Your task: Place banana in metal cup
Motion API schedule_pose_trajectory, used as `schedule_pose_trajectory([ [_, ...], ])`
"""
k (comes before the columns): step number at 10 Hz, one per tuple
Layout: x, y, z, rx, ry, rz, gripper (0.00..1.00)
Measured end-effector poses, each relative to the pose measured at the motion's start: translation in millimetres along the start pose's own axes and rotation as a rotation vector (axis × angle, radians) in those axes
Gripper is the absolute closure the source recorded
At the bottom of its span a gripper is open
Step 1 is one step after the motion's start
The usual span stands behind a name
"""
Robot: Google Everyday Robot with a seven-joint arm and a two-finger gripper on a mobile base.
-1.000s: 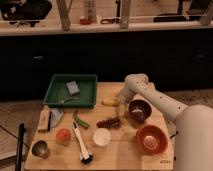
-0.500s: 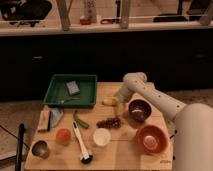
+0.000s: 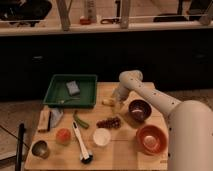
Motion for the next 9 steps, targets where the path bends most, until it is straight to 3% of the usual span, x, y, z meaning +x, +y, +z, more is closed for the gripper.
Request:
schedule_pose_trajectory([
  [5, -13, -2, 0, -0.044, 0.055, -0.087, 0.98],
  [9, -23, 0, -35, -0.026, 0.072, -0.212, 1.00],
])
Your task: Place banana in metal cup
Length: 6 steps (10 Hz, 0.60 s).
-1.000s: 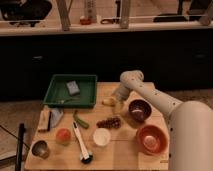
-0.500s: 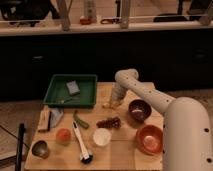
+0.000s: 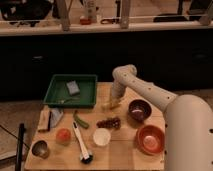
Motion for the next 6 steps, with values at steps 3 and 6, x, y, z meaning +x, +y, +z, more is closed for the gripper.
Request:
schedule_pose_trajectory([
  [3, -8, 6, -23, 0.036, -0.035, -0.119, 1.00],
  [6, -34, 12, -61, 0.081, -0.121, -0.287, 1.00],
])
